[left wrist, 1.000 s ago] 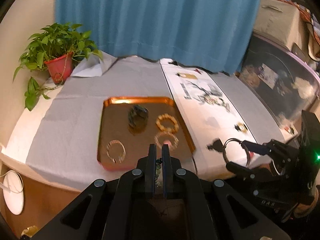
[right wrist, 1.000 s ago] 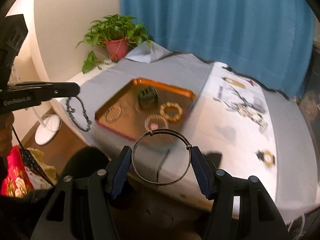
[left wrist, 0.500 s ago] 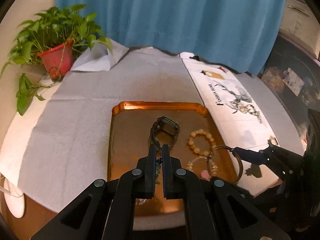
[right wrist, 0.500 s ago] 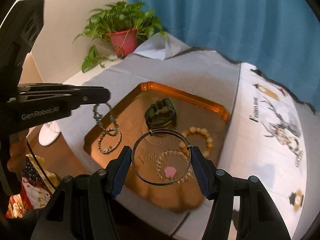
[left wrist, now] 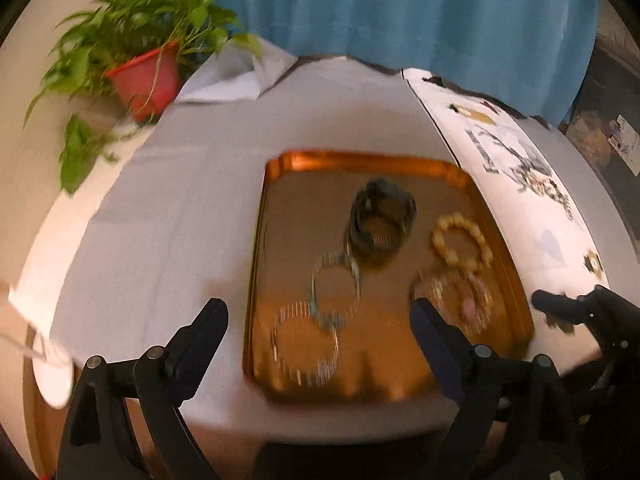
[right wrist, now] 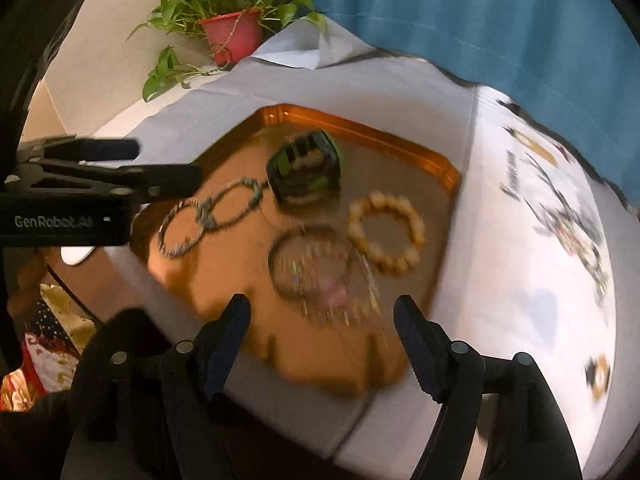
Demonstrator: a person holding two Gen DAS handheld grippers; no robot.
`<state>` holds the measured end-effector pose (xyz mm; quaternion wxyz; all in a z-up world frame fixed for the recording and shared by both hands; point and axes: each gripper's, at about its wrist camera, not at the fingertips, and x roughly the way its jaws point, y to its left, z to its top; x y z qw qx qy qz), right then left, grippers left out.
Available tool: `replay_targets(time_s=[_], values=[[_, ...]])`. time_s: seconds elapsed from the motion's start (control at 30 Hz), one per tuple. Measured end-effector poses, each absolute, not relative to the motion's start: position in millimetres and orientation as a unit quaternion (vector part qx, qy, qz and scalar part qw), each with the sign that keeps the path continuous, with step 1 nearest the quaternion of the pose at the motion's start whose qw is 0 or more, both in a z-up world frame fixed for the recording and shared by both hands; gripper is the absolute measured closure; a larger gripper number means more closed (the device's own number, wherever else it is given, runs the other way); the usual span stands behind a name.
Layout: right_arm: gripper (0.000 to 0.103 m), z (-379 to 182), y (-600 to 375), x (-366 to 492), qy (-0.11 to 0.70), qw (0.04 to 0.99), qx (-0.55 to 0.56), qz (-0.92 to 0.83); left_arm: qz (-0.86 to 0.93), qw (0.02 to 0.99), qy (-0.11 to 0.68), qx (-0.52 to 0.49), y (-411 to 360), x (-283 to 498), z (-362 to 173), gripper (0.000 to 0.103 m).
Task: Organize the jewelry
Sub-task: 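Lower the bangle into the tray and open the right tool, then move both open tools back to the jewelry pile on the printed mat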
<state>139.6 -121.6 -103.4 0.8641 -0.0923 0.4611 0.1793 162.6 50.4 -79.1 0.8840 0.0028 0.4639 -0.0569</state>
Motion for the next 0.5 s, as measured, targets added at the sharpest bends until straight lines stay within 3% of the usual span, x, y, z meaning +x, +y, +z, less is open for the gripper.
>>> replay_targets(time_s=[0.2,0.5], values=[[0.028,-79.5,-153.7,73.8,0.453,0.877,-0.082,0.137,-0.058,0.888,0.455,-0.018,42.5,91.5,-62.5,0.012],[0.028,-20.2,-182.4,-9.6,0.379,0.918,-0.050,0.105,-0.085,0.907,0.413,0.007,12.4,12.1,-11.4,0.012]])
